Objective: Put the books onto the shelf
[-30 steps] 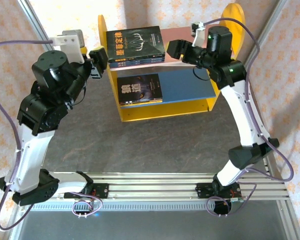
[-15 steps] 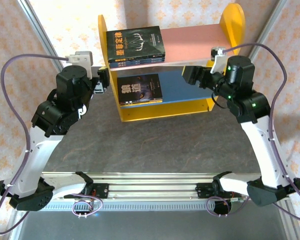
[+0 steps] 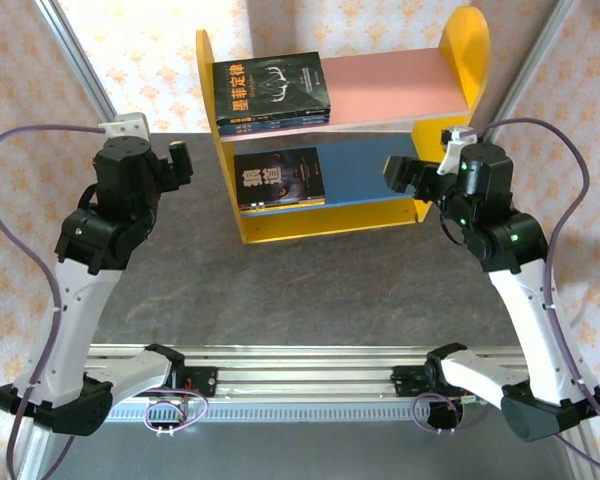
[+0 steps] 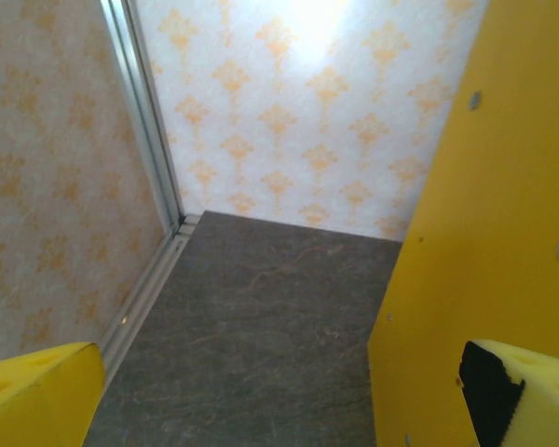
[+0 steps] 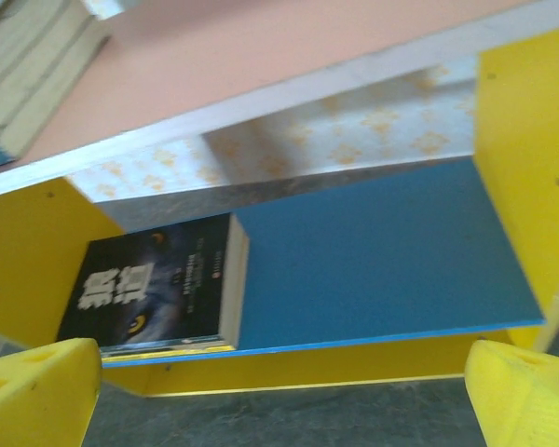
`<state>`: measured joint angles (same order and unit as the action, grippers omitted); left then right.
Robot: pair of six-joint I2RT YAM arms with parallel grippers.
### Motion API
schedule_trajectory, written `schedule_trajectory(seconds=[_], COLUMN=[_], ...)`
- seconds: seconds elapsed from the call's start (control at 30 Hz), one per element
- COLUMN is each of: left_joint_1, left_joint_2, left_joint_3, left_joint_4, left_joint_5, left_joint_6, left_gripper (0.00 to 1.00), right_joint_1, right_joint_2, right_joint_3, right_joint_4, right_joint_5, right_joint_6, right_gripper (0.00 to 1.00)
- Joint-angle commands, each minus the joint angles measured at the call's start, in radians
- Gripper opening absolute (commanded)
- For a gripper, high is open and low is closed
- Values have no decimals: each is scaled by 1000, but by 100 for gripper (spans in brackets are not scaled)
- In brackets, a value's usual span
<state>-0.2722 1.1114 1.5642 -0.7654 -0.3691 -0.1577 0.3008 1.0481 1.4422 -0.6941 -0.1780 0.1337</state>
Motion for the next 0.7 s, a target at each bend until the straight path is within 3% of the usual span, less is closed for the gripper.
schedule_trajectory(seconds=[0.0, 0.37, 0.5, 0.67], left_joint_1=[28, 189, 237, 320], left_joint_2=[9, -9, -70, -78], left_joint_3=[-71, -352, -542, -760], left_joint_4=[-36, 179, 397, 659], left_joint_5=[8, -29, -23, 146], left_joint_6=[-43, -102, -49, -7], left_gripper=[99, 99, 99, 99], right_joint_1=[-31, -63, -65, -87], right_joint_2=[-42, -148, -168, -165], right_joint_3=[-56, -246, -311, -348], right_joint_4=[-7, 77, 131, 164], right_joint_5=[94, 337, 366, 380], right_joint_6=[24, 23, 19, 27], right_gripper=[99, 99, 99, 99])
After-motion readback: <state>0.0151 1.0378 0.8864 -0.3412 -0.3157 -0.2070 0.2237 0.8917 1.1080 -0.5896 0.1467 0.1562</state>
